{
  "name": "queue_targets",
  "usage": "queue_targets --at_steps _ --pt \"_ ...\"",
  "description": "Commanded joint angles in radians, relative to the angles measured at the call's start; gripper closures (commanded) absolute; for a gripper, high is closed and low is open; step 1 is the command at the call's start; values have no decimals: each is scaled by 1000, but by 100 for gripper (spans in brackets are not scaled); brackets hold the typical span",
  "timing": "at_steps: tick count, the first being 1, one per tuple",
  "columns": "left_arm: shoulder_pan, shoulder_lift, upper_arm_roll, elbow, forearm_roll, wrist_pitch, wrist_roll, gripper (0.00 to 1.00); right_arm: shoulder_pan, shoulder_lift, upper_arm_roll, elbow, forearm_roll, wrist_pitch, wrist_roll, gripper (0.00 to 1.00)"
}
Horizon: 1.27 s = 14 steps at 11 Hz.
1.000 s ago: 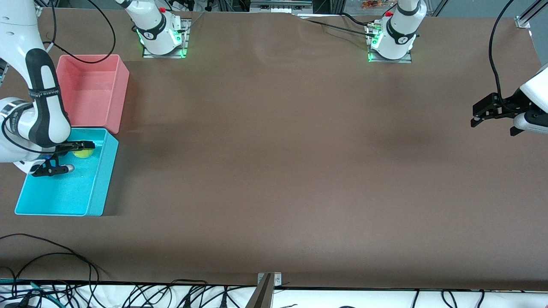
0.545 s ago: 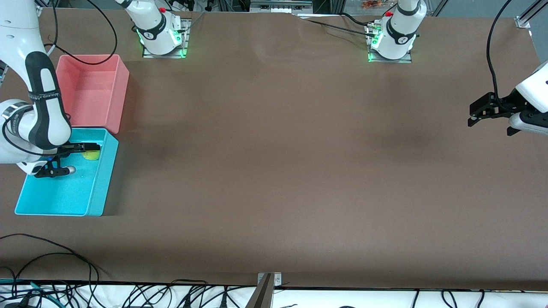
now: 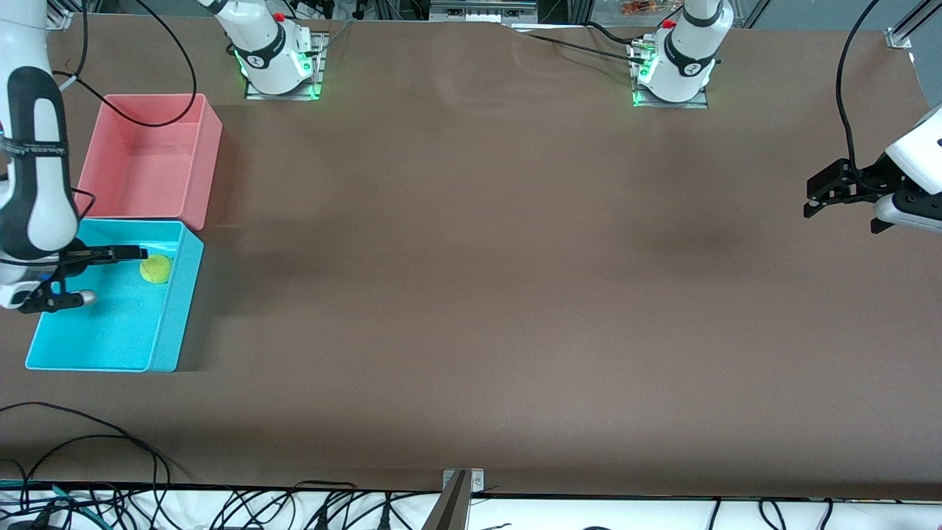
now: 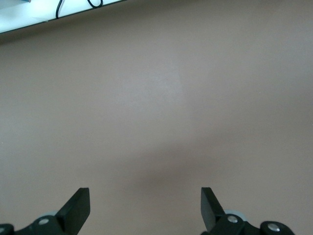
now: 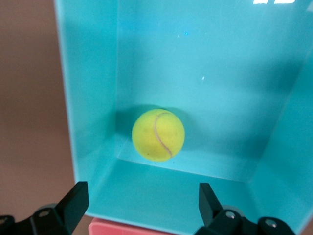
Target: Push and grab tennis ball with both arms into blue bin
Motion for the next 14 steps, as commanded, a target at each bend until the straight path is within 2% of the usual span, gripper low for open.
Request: queue_targets --at_steps 1,3,6,8,10,13,14 --pt "-2 -12 6 -12 -18 -8 28 0 16 -49 10 134 19 -89 60 0" --pt "-3 -11 6 -12 -18 -8 28 0 71 -116 10 145 9 -106 138 0" --pt "-3 -8 6 -13 -19 -8 28 0 99 -143 5 146 4 -92 194 0" --pt "-3 -7 6 -12 -18 -8 27 0 137 -195 5 148 -22 -103 252 0" --pt "-3 -9 6 -12 -18 -8 28 0 140 -251 1 148 -31 -114 294 0" --pt "-3 -7 6 -13 -18 -8 28 0 135 -300 11 146 -56 -210 295 0" --pt "-3 -7 6 -13 -19 -8 27 0 122 -375 30 92 -79 -195 295 0"
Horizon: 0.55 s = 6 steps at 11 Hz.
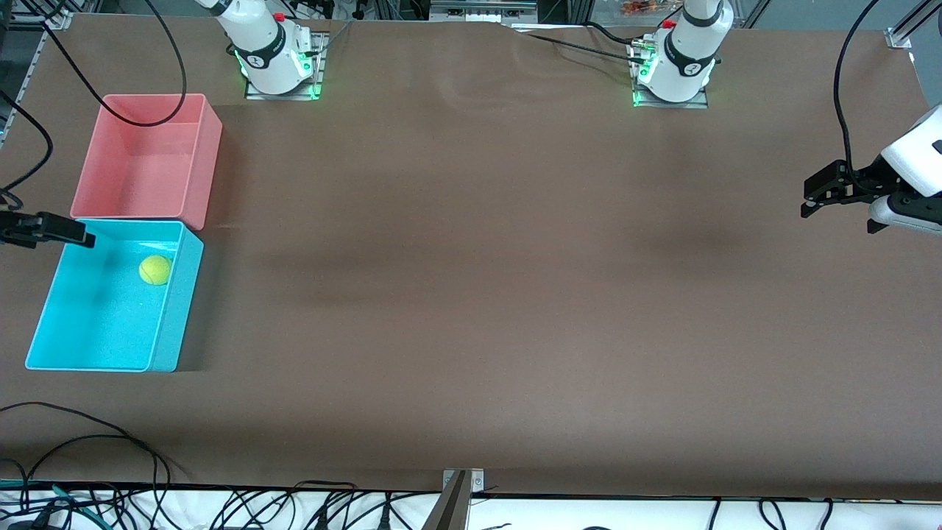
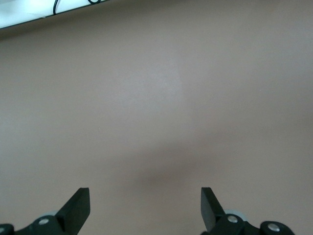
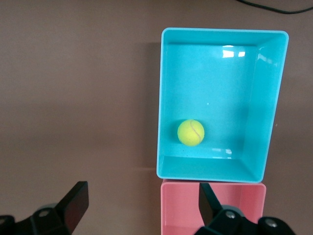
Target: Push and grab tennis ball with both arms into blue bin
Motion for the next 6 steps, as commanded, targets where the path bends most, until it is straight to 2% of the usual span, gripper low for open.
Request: queue_targets --at_steps 1,2,4,6 --pt "-2 -8 6 -2 -17 -7 28 0 -21 -155 48 -119 -64 -2 31 0" --pt "-2 -8 6 -3 -17 -7 28 0 -34 -201 112 -173 -77 28 66 0" --pt "-1 -8 6 -3 -19 -7 26 0 -45 -287 173 -274 -112 100 181 0" --pt "-1 -8 6 -3 -19 -7 28 0 -40 -344 183 -331 -115 148 188 0"
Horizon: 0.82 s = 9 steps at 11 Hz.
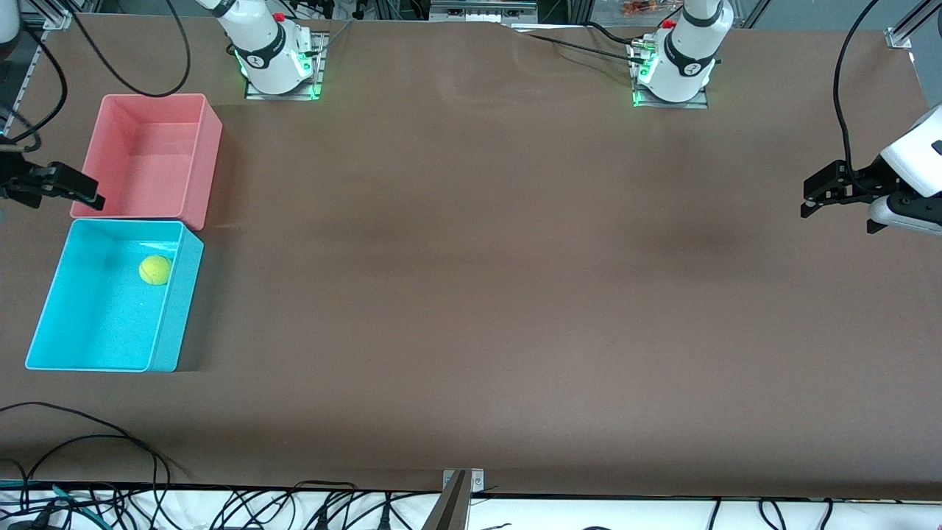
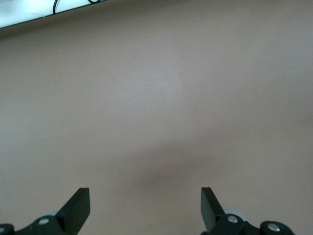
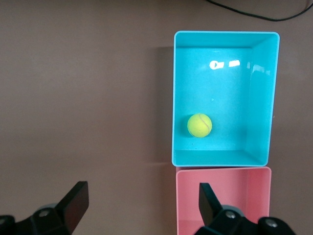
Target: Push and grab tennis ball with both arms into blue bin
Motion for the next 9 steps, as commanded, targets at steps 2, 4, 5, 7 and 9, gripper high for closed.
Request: queue_targets --at_steps 2,4,5,7,9 --pt "-1 -8 5 -2 -19 -7 28 0 -10 -114 31 -117 -11 69 25 0" --pt "-1 -8 5 -2 -19 -7 26 0 2 -125 36 -117 -10 61 24 0" --pt "-1 -8 5 -2 -17 -7 28 0 8 -128 36 -117 -10 43 21 0" --pt "-1 -8 5 -2 -17 -7 28 0 7 -131 29 -117 -8 -9 15 0" --pt "-2 -9 5 -2 -19 -7 26 0 7 -125 31 -111 -10 4 21 0"
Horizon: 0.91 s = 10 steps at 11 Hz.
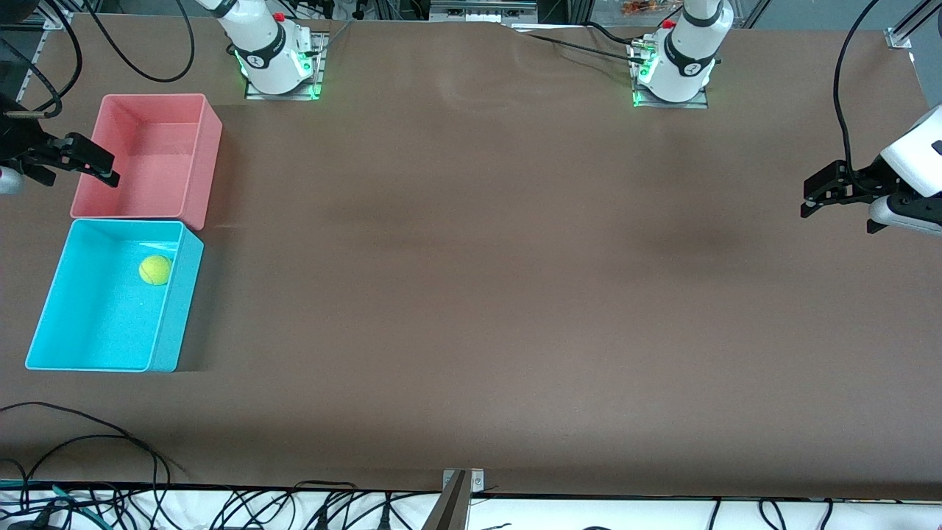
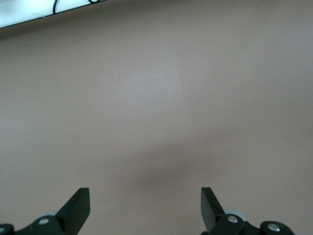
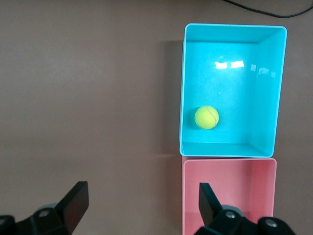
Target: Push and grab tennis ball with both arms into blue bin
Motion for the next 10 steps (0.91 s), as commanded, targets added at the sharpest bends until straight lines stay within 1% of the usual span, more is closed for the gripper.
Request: queue_targets --at_steps 1,3,5,7,10 --pt "-4 -9 3 -2 -17 -7 23 0 0 -22 2 -25 -4 29 6 0" --pt "-4 -8 3 -2 -17 -7 23 0 0 -28 4 -24 19 32 36 0" --pt "-4 -8 3 -2 -19 -7 23 0 -1 -30 -1 -28 18 14 29 0" --pt "-4 -8 3 -2 -17 -7 19 0 -3 -39 -25 -33 22 -20 27 0" --pt "-4 -8 5 -4 -17 -7 20 0 0 -36 -7 -33 16 -8 30 0"
